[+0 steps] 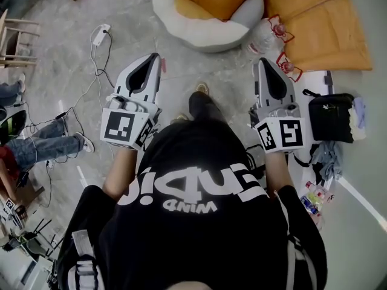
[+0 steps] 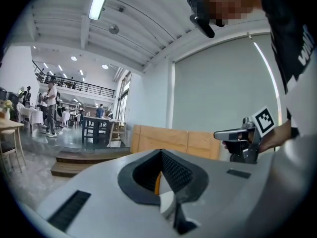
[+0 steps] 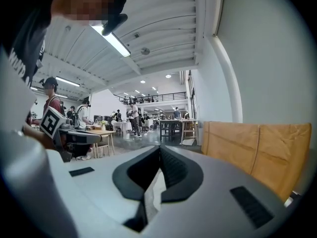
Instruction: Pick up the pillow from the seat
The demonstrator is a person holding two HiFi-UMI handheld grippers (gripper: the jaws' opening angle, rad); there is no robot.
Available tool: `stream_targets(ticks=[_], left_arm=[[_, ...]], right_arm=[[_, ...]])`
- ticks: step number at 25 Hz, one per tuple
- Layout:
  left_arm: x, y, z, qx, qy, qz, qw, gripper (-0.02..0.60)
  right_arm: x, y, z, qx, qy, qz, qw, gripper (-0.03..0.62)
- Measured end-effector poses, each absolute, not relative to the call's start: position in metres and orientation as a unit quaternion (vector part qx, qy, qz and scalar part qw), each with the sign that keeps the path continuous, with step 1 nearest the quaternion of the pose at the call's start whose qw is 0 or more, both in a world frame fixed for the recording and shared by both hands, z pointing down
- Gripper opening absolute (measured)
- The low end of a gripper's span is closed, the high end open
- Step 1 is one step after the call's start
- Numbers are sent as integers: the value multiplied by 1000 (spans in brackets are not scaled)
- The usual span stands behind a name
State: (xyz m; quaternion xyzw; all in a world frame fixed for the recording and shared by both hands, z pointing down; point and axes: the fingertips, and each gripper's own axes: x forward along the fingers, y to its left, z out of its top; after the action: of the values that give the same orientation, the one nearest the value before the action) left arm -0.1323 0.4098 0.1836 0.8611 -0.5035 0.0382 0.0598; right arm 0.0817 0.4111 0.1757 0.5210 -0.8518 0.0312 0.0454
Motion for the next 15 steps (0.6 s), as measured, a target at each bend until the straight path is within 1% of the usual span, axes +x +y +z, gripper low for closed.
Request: stream_targets(ticks=[15], left_arm=[[-90, 293, 171, 848, -529, 29, 30, 9]], right_arm=[[123, 292, 170, 490, -871, 25, 31, 21]])
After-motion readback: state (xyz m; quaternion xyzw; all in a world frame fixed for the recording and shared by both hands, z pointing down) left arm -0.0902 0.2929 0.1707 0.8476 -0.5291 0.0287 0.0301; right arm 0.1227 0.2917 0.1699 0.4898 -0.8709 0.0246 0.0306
